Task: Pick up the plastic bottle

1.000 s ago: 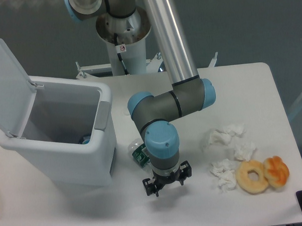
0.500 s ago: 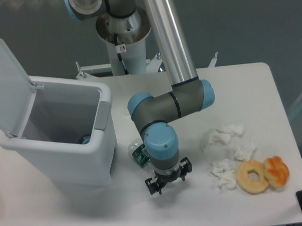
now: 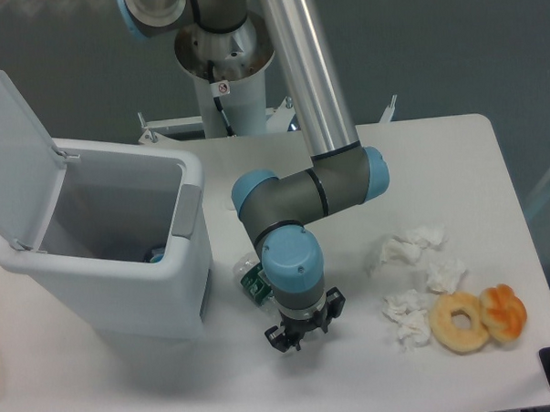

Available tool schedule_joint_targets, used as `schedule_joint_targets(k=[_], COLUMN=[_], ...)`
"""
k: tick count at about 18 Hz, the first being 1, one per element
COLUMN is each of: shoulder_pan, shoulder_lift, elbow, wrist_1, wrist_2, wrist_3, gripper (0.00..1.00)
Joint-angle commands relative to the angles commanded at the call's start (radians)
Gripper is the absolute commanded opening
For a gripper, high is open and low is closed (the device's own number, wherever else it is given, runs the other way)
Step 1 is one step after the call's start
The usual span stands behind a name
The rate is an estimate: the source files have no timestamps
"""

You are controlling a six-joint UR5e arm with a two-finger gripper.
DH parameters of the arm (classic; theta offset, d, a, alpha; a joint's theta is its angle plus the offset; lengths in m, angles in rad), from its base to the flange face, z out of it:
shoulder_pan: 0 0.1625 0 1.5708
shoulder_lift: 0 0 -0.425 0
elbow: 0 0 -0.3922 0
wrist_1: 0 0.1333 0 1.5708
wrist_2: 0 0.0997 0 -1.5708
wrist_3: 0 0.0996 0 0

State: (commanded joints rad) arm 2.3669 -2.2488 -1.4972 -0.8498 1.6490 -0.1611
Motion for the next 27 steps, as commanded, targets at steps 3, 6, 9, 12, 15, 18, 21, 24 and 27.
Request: schedule_joint_targets(k=[3,6,9,12,15,18,21,24,27], shoulder_pan=[0.0,0.002,0.005,0.012,0.044,0.077,0.101,0.113,0.129], shoulder_lift=[0.002,0.002,0.005,0.011,0.017,0.034,0.051,0.048,0.052], elbow=[0.002,0.002,0.015,0.073,0.158,0.186,0.201,0.233,0.25], wrist_1=[0.0,0.0,0.0,0.002,0.003,0.003,0.005,0.005,0.005], wrist_2=[0.0,-0.003,-0.005,-0.005,-0.012,-0.072,-0.092,-0.117,-0.149], wrist_3=[-0.002,-0.008,-0.006,0.005,0.063,0.246,0.389,0.559,0.67], gripper=[0.26,0.22,0.21,0.21,0.22,0.15,0.08,0.06,0.06])
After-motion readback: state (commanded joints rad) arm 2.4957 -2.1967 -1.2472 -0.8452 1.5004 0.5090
